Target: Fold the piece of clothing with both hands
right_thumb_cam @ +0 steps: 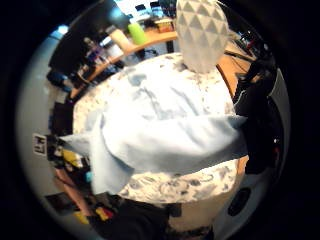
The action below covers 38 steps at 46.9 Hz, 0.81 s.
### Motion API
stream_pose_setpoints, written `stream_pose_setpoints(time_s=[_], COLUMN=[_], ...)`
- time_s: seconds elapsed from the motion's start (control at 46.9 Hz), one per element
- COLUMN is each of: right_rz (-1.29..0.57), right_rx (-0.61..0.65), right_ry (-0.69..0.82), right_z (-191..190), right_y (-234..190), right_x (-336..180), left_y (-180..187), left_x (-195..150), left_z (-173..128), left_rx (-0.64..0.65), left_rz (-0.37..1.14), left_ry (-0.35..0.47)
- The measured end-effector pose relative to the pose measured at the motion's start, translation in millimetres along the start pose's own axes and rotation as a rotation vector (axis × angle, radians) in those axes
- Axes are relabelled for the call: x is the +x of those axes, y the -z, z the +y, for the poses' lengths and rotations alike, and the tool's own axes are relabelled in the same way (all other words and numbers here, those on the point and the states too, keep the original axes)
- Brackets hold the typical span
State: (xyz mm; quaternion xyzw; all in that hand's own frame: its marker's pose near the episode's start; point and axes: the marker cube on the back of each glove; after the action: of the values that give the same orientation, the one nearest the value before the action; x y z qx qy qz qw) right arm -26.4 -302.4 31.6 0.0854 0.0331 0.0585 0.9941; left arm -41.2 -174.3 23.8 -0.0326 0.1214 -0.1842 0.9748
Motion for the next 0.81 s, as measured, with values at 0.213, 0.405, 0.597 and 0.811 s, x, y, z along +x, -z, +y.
stream_pose_setpoints(time_s=[0.213,0.405,0.597,0.811], right_rz=[-0.096,-0.165,-0.255,-0.252], right_rx=[0.234,0.273,0.357,0.262], right_ry=[-0.122,-0.256,-0.226,-0.085], right_z=[22,25,23,42], right_y=[14,-27,-21,-2], right_x=[-29,-33,-31,-30], left_y=[-42,-76,-62,-38], left_x=[-2,-6,-8,10], left_z=[-61,-85,-87,-55], left_rx=[0.109,0.162,0.3,0.289], left_rz=[0.003,0.003,-0.072,-0.078], left_ry=[0.072,0.139,0.147,-0.004])
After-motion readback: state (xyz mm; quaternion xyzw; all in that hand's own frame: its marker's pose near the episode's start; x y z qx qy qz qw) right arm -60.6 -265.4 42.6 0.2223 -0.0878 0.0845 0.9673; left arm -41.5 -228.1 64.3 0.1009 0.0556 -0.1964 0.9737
